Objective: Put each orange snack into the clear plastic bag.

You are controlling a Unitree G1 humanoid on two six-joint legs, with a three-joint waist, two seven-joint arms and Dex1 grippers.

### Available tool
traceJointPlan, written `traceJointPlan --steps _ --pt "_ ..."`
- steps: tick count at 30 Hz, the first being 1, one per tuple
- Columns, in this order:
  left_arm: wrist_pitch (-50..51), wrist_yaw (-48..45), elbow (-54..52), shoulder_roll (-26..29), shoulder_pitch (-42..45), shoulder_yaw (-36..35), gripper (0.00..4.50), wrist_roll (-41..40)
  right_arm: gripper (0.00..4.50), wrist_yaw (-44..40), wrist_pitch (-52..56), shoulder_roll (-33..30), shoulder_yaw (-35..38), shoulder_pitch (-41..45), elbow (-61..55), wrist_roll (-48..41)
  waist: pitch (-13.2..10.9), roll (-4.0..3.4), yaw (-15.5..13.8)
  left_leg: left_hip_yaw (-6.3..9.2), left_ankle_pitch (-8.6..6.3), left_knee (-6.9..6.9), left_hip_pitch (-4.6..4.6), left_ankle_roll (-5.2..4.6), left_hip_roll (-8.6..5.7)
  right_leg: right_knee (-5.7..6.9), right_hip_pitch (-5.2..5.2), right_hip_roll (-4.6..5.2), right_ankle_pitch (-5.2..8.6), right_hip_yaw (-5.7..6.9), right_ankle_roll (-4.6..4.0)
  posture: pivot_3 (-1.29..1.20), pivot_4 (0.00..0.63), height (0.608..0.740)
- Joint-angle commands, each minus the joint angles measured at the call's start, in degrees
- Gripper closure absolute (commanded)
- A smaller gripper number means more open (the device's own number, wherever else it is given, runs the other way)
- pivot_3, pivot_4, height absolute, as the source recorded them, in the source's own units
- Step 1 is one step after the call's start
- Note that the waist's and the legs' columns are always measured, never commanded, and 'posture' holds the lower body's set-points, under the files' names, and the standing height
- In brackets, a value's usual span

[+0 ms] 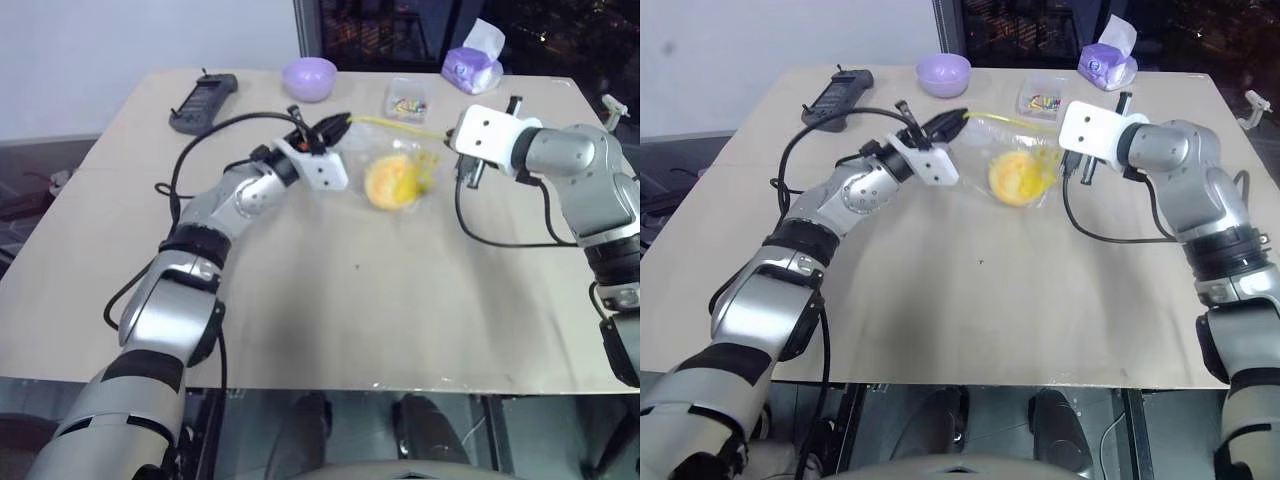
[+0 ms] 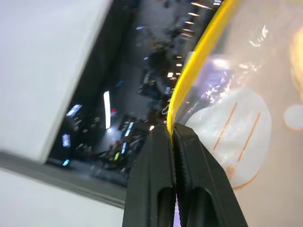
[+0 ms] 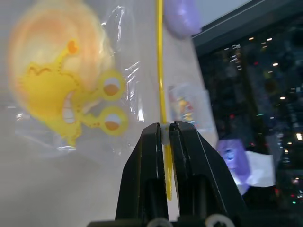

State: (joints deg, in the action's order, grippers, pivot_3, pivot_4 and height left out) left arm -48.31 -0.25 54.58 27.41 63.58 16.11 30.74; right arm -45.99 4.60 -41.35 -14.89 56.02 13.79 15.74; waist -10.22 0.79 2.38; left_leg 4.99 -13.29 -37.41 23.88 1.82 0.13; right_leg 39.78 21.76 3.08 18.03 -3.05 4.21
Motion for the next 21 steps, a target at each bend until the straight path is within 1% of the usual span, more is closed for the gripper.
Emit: traceJointPlan --steps 1,4,7,9,12,14,15,18,20,21 --pt "-1.42 -3.26 -2.12 0.69 0.01 -2.85 4.5 -5.96 4.29 0.34 -0.1 -0.71 3.66 1.52 -1.82 -1.49 0.0 0.0 0.01 0.0 0.0 0.01 0.0 0.0 0.0 -0.01 0.0 0.0 0.0 0.0 0.0 0.0 0.15 0.74" --pt "-1.46 -9.15 -3.13 0.9 -2.54 -3.38 4.5 -10.54 4.29 -2.65 2.33 -1.35 4.02 -1.61 -5.63 -3.21 0.0 0.0 0.07 0.0 0.0 0.02 0.0 0.01 0.0 0.0 0.0 0.0 0.0 0.0 0.0 0.0 0.15 0.74" --pt "0.61 -25.77 -9.92 1.11 -10.92 -0.77 4.5 -19.56 4.29 -8.03 7.47 -2.4 4.32 -8.44 -13.87 -7.48 0.03 -0.02 0.08 0.0 0.01 0.08 -0.02 0.01 0.01 -0.02 -0.02 0.0 0.0 0.0 0.0 0.0 0.15 0.74" --pt "5.65 -35.43 -17.6 2.21 -18.31 0.93 4.5 -25.09 4.29 -10.89 11.84 -3.07 4.31 -14.28 -20.07 -10.27 0.03 -0.04 0.24 -0.02 0.01 0.11 -0.02 0.01 0.03 -0.03 -0.02 0.0 0.0 -0.02 -0.01 0.0 0.15 0.74" --pt "11.65 -43.34 -25.2 3.9 -24.94 1.75 4.5 -28.53 4.29 -12.51 15.53 -3.58 4.6 -19.28 -24.66 -12.19 -0.03 -0.05 0.16 -0.03 0.01 0.08 0.07 0.02 0.03 0.01 0.11 0.0 0.0 -0.05 -0.01 0.0 0.15 0.74" --pt "16.03 -46.55 -29.19 4.82 -29.9 1.96 3.81 -29.72 4.5 -10.92 14.5 -3.28 4.41 -22.05 -23.73 -11.37 -0.02 -0.05 0.14 0.0 -0.01 0.01 0.04 -0.02 0.04 0.08 0.07 -0.02 0.0 -0.03 -0.01 0.0 0.15 0.74" --pt "17.02 -47.44 -30.69 5.06 -31.5 2.01 3.47 -29.71 4.5 -10.69 14.34 -3.41 4.36 -23.33 -23.52 -11.34 -0.01 -0.05 0.1 0.0 -0.1 -0.01 -0.02 -0.18 0.04 0.13 0.04 -0.03 0.0 -0.03 -0.01 0.0 0.15 0.74" --pt "19.29 -48.21 -33.99 4.89 -33.23 1.23 2.13 -29.65 3.5 -12.96 14.97 -5.37 4.46 -26.72 -24.89 -12.8 0.01 -0.05 -0.38 0.05 -0.13 -0.04 -0.18 -0.24 0.04 0.12 -0.17 -0.03 0.0 0.02 -0.01 0.0 0.15 0.74" --pt "20.44 -49.32 -35.59 5.3 -33.75 0.76 1.24 -30.2 2.54 -14.33 16.87 -6.59 5.35 -28.45 -26.37 -14.29 0.0 -0.05 -0.36 0.07 -0.14 -0.08 -0.13 -0.24 0.03 0.11 -0.16 -0.03 0.0 0.05 -0.01 0.0 0.15 0.74" --pt "21.28 -50.55 -36.48 5.61 -34.15 0.46 1.23 -31.21 2.11 -15.02 18.04 -7.35 6.08 -29.28 -27.21 -15.36 0.01 -0.05 -0.32 0.05 -0.14 -0.09 -0.13 -0.24 0.03 0.1 -0.16 -0.02 0.0 0.03 -0.01 0.0 0.15 0.74"
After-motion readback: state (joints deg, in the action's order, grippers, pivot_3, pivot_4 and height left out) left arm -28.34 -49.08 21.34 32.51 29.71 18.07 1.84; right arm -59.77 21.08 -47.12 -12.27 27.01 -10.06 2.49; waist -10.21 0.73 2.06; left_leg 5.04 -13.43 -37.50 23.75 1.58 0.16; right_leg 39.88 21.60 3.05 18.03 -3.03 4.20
